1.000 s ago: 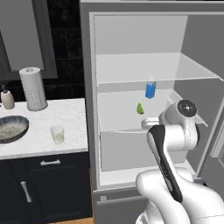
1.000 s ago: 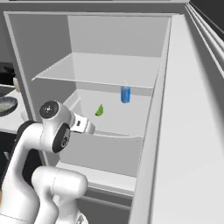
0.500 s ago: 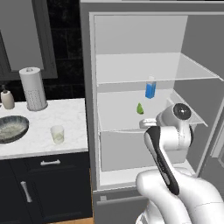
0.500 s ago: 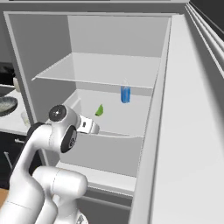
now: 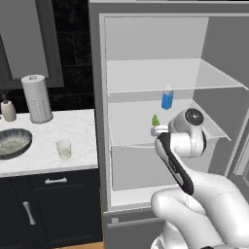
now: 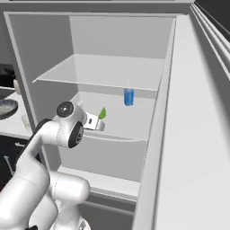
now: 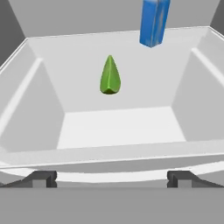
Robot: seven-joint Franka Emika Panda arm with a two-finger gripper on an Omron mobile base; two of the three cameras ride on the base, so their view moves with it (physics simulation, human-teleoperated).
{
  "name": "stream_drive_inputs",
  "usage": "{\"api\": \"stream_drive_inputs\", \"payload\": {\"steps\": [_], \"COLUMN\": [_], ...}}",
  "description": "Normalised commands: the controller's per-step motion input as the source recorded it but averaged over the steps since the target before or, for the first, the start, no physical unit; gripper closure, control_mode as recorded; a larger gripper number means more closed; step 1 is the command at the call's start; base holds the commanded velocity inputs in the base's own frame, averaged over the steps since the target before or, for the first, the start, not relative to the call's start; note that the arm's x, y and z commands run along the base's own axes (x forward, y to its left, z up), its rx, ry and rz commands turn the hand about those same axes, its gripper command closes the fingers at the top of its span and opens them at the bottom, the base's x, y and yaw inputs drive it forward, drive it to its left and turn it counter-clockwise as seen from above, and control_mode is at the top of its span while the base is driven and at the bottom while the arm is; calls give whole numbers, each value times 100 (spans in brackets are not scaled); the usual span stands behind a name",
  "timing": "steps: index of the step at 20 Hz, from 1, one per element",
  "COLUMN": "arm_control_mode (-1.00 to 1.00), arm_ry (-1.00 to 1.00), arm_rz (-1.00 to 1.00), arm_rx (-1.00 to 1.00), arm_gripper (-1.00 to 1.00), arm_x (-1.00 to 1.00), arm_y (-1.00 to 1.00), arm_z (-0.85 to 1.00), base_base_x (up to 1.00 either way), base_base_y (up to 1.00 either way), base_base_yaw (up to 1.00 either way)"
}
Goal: Grab a lemon wedge from the fridge and one ice cube from the ice bowl, and put them in the glass of lemonade.
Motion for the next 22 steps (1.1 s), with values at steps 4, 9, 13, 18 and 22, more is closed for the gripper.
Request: {"api": "stream_drive_inputs", "payload": {"steps": [4, 9, 13, 18, 22], "arm_control_mode": [-100, -100, -100, -100, -100], "arm_ry": [0, 0, 0, 0, 0], "arm_rz": [0, 0, 0, 0, 0], "arm_rx": [0, 0, 0, 0, 0], "arm_gripper": [-100, -100, -100, -100, -100], "arm_x": [35, 29, 26, 31, 30], "arm_y": [0, 0, 0, 0, 0], "arm_z": [0, 0, 0, -2, -6], "base_base_x": [0, 0, 0, 0, 0], "base_base_y": [0, 0, 0, 0, 0], "base_base_yaw": [0, 0, 0, 0, 0]}}
